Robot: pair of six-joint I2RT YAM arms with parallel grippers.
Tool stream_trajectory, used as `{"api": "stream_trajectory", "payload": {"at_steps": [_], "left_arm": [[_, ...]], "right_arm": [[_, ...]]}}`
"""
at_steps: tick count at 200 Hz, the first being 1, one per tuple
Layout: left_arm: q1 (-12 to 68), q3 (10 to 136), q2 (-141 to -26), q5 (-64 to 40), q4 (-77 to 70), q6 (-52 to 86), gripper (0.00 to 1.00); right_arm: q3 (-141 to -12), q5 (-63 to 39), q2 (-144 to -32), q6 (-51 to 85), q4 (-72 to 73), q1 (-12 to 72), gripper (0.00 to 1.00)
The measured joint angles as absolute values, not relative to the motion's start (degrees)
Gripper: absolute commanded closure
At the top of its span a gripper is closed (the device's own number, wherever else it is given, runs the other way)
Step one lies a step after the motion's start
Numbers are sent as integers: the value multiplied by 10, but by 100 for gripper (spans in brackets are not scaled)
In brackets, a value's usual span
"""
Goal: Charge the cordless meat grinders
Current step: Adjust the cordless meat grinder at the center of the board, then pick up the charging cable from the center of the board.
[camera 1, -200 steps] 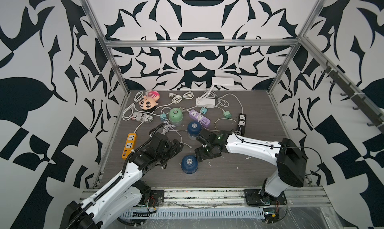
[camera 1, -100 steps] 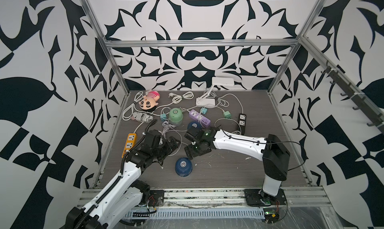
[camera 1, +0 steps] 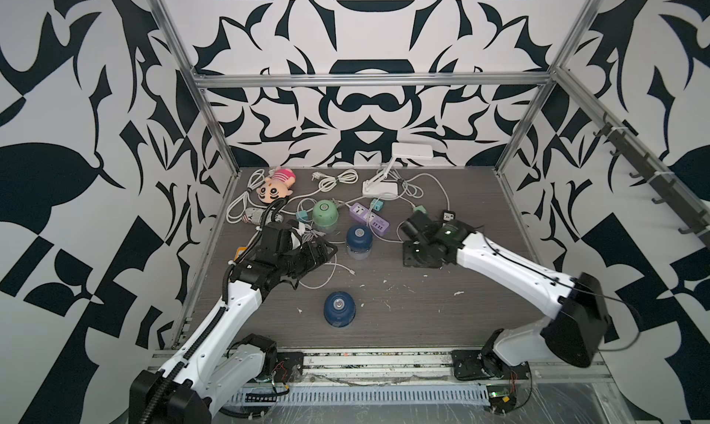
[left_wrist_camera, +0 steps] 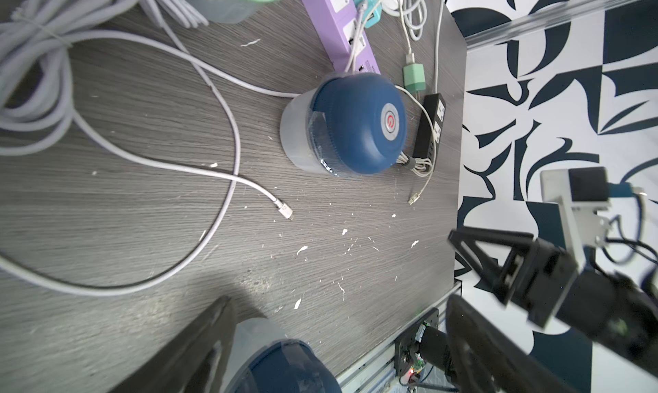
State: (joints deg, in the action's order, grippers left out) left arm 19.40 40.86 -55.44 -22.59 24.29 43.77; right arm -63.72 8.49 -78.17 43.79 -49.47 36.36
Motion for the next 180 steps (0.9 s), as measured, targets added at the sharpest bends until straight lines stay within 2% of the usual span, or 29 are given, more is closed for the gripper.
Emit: {"api": "stream_trajectory", "payload": {"at_steps": [27, 52, 75, 104, 180], "left_arm": [[194, 408, -558, -232, 242, 435, 9], [199, 399, -542, -231, 231, 444, 9], [206, 381, -511, -223, 229, 462, 9], [217, 362, -484, -216, 227, 485, 9], [249, 356, -484, -181, 230, 517, 10]], "right_arm": [[-573, 56, -719, 421, -490, 235, 43], [-560, 14, -738, 387, -475, 159, 48], [-562, -9, -796, 357, -453, 143, 54], [-562, -29, -864, 328, -425, 139, 57], [-562, -43, -909, 290, -371, 94, 63]]}}
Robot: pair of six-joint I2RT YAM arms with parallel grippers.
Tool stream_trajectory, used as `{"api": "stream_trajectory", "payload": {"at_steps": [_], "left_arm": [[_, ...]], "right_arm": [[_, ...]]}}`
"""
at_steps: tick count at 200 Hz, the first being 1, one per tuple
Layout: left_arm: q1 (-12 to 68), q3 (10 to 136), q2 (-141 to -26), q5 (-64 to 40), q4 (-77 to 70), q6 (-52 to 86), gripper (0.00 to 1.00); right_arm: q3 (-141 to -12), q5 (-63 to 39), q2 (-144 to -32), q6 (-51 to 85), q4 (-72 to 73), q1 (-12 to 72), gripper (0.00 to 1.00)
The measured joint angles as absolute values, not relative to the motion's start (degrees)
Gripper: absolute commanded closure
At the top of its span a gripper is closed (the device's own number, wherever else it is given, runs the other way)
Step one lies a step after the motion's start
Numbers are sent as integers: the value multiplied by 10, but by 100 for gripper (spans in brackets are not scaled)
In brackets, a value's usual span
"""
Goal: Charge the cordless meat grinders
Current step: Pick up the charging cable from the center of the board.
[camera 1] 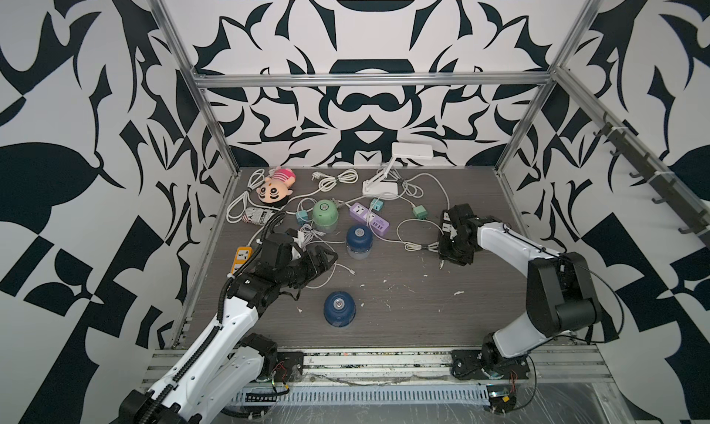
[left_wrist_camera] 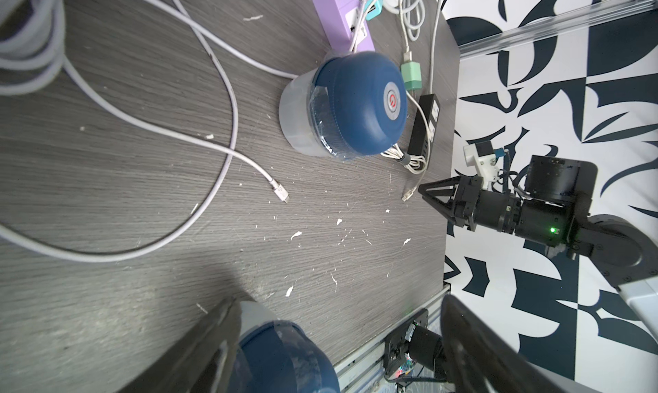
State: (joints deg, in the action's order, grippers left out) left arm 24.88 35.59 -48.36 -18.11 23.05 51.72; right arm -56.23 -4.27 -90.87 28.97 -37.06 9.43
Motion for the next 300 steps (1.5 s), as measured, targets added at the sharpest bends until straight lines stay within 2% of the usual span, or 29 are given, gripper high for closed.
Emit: {"api": "stream_trajectory", "payload": {"at_steps": [92, 122, 169, 177, 236, 274, 300], "left_arm": [[304, 356, -514, -142, 230, 542, 10], [307, 356, -515, -139, 227, 545, 11], [313, 369, -516, -139, 225, 546, 14], [315, 379, -516, -139, 225, 547, 19], [370, 443, -540, -140, 180, 555, 34], [448, 465, -602, -130, 88, 570, 44], [491, 474, -649, -117, 15, 578, 49]], "right_arm": [[-562, -69, -962, 278, -336, 79, 71], [-565, -71, -972, 277, -330, 79, 79], [-565, -76, -961, 281, -332, 79, 100], [-565, -78, -948, 284, -336, 79, 100], [-542, -137, -750, 337, -348, 88, 100], [-507, -165, -605, 440, -320, 169, 100], [-480, -169, -549, 528, -266, 226, 100]]}}
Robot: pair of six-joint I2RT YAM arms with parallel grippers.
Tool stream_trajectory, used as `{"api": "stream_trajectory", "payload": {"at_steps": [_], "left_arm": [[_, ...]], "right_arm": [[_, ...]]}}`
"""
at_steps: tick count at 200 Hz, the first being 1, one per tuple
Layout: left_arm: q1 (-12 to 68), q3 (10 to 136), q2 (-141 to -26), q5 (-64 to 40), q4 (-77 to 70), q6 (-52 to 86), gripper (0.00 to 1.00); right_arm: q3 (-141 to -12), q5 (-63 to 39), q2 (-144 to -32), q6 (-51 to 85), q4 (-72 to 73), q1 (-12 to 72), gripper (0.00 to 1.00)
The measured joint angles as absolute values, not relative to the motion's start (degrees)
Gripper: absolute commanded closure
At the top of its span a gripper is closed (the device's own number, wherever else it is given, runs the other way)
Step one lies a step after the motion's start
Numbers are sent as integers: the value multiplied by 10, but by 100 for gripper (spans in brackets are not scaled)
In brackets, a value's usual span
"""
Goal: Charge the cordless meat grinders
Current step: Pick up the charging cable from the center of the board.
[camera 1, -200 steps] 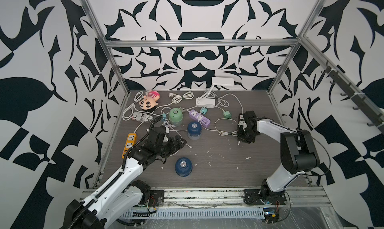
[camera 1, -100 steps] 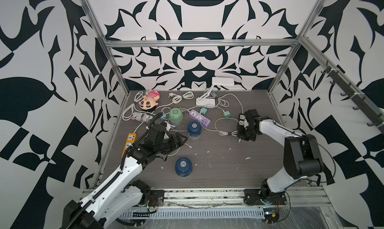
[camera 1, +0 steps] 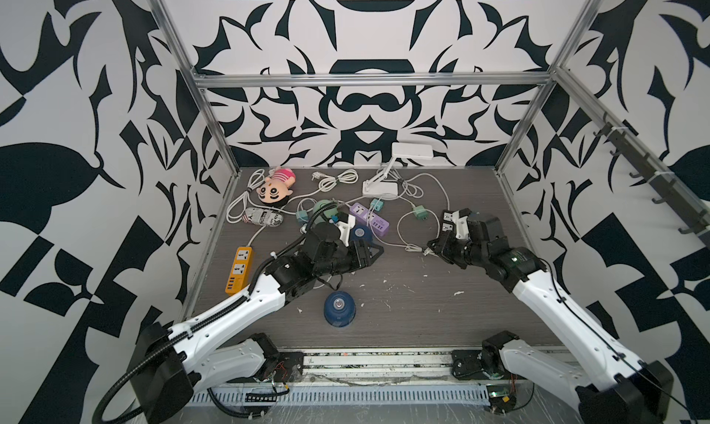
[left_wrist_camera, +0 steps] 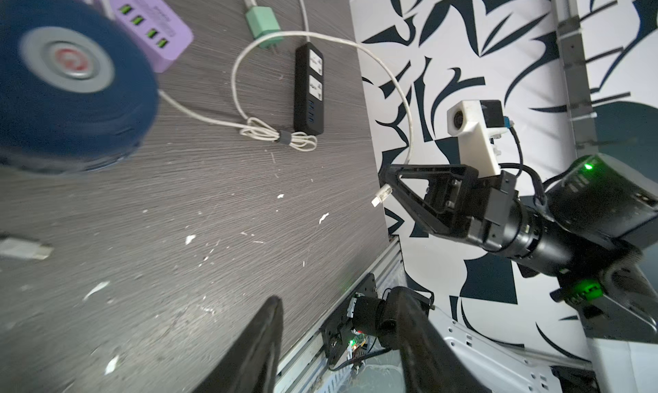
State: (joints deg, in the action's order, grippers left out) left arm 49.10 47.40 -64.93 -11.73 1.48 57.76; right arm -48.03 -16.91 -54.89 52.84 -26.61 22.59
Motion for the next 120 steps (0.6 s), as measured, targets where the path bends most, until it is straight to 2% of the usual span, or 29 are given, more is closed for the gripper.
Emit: {"api": "stream_trajectory", "payload": {"at_steps": [61, 120], "left_arm": [[511, 476, -704, -93, -130, 600, 53], [510, 504, -765, -81, -179, 602, 58]], "right_arm": [[-458, -168, -542, 679, -151, 267, 100], [-444, -173, -564, 760, -45, 268, 100]]}}
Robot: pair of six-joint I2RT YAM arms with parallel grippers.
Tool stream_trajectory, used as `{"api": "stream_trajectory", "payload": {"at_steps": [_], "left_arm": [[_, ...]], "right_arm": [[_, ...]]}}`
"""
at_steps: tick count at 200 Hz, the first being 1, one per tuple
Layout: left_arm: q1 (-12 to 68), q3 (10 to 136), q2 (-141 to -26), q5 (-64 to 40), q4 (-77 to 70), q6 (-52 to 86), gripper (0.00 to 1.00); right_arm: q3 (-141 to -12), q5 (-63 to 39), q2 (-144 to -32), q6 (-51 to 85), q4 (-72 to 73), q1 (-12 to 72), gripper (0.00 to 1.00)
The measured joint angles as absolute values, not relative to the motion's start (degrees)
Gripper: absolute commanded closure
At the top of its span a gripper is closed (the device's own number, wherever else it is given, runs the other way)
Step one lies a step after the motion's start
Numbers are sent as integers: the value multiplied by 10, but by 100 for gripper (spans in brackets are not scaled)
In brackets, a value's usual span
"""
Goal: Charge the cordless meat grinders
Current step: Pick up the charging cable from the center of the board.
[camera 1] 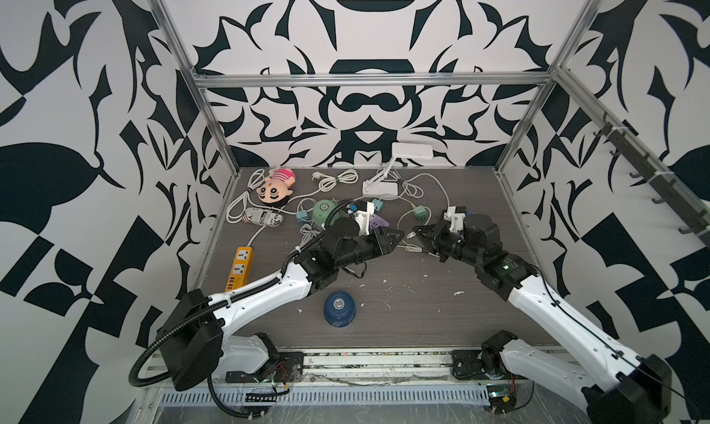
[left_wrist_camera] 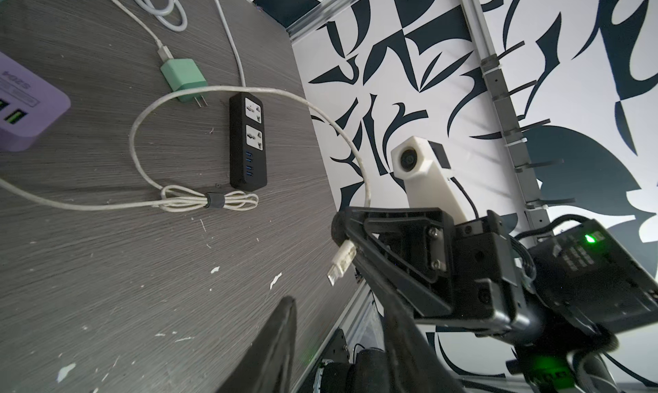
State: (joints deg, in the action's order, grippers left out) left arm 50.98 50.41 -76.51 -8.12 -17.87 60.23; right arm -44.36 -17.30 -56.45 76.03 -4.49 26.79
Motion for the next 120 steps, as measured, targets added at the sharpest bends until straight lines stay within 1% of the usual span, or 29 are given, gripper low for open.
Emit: {"api": "stream_trajectory", "payload": {"at_steps": [42, 81, 88, 101, 120], "left_arm": [[498, 517, -792, -86, -206, 618, 63], [491, 525, -807, -96, -230, 635, 66], [491, 526, -809, -98, -234, 638, 63], [491, 526, -811, -100, -241, 642, 54], [486, 526, -811, -100, -246, 653, 51]], "right_arm": [[-417, -186, -588, 807, 35, 268, 100], [-398, -195, -598, 835, 85, 268, 100], [-396, -196, -598, 838, 92, 268, 100], [-392, -197, -598, 842, 99, 268, 100], [-389, -197, -598, 846, 105, 268, 100]]}}
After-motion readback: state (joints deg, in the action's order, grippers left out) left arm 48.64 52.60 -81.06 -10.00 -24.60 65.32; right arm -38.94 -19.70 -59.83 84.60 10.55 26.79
